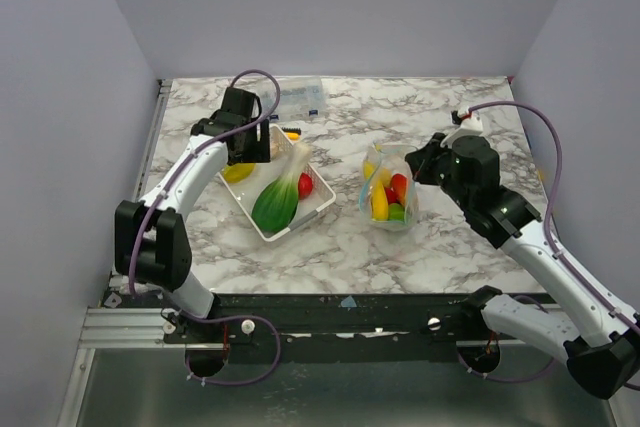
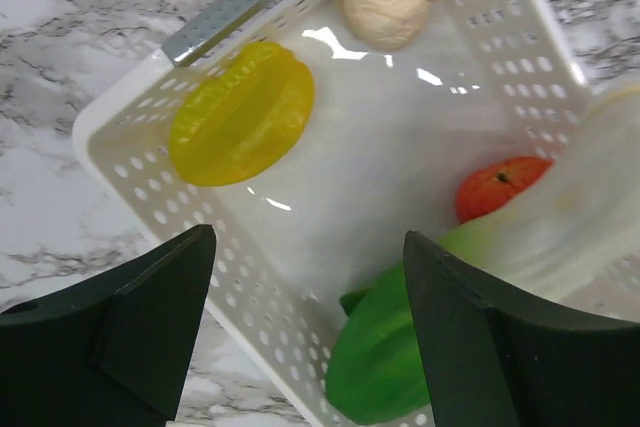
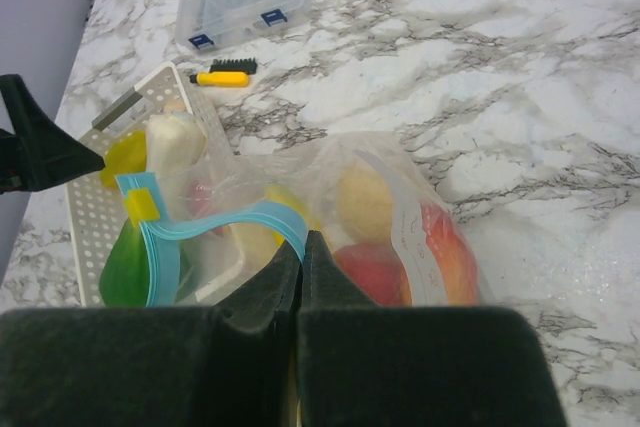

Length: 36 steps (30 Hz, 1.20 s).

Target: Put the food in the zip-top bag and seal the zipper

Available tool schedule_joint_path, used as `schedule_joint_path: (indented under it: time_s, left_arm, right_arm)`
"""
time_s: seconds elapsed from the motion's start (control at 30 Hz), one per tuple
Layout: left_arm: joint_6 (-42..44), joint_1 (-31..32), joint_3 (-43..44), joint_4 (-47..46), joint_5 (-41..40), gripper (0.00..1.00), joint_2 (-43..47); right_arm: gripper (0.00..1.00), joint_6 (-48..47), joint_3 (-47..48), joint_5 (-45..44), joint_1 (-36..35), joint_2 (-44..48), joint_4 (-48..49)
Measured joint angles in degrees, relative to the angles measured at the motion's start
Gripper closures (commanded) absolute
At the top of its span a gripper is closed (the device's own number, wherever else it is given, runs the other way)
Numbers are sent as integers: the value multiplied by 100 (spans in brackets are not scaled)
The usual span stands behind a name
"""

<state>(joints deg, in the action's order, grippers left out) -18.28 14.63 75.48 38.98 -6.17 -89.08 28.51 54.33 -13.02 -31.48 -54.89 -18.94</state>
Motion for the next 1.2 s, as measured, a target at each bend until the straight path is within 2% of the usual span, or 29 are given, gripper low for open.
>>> schedule_joint_path:
  time_s: [0.23,0.57,0.73,0.93,1.03,1.2]
  left_arm:
    - [1145,-7,363,66,-632,24,-1093]
    - [1860,-7,702,-22,-990,29,-1945]
    - [1945,-7,1117,39,-1224,37,-2354]
    - [1928,-7,1386,271,-1325,41,-2734]
    - [1912,-7,1399,315,-1331,54,-2734]
    - [1871,-4,1447,402,-1390,64,-2723]
  right_arm:
    - [99,-13,-7,46,0,48,2]
    - [99,-26,-9,68,0,96,48]
    - [99,-50,-9,76,0,81,92]
    - [99,-52,-9,114,0,37,131]
    - [99,-52,-9,129,0,37,136]
    - [99,-52,-35,133,0,37,140]
